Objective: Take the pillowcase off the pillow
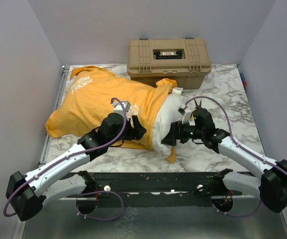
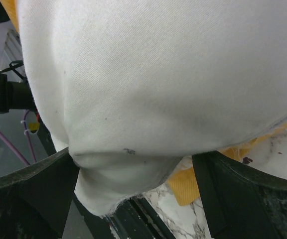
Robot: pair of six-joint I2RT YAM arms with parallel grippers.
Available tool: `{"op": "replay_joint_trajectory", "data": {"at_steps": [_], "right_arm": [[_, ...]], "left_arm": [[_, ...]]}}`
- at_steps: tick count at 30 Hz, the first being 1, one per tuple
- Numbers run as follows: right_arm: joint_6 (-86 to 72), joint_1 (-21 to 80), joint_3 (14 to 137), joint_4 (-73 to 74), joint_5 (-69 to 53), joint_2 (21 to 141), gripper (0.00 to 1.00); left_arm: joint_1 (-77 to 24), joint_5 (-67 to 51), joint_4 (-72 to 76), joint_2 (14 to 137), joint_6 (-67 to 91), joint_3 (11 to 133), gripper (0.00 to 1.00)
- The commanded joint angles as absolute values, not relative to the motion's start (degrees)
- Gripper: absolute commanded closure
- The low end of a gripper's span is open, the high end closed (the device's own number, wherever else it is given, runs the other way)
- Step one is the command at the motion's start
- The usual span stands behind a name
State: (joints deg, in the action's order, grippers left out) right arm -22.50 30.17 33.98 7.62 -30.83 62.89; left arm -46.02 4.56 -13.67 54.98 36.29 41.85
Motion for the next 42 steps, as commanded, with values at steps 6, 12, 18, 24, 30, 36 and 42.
{"op": "replay_joint_trajectory", "data": {"at_steps": [6, 12, 18, 24, 30, 36, 42], "right_arm": [[-26.6, 30.7, 33.1, -4.3, -36.3, 66.1, 0.31], [-26.7, 30.6, 33.1, -5.2, -36.5, 66.9, 0.80], [-26.2, 30.7, 32.9, -4.9, -35.1, 65.9, 1.00], [-24.8, 30.7, 34.7, -0.2, -29.3, 62.0, 1.00], [-23.0, 30.7, 37.6, 7.8, -21.9, 53.6, 1.00], [-20.9, 30.5, 41.0, 16.4, -12.2, 46.2, 1.00], [-19.9, 30.6, 45.4, 22.8, -5.9, 38.9, 1.00]], "left_arm": [[-45.9, 5.7, -14.7, 54.6, 37.7, 39.9, 0.33], [-45.9, 5.5, -13.0, 57.3, 37.5, 39.1, 0.38], [-46.0, 5.6, -11.8, 58.6, 37.0, 38.5, 0.71], [-45.9, 11.2, -16.3, 57.0, 33.9, 40.8, 1.00], [-45.9, 25.9, -28.6, 57.7, 26.8, 48.1, 1.00], [-45.8, 42.3, -36.8, 59.1, 19.8, 52.6, 1.00], [-42.3, 54.3, -39.9, 62.1, 16.9, 53.4, 1.00]]}}
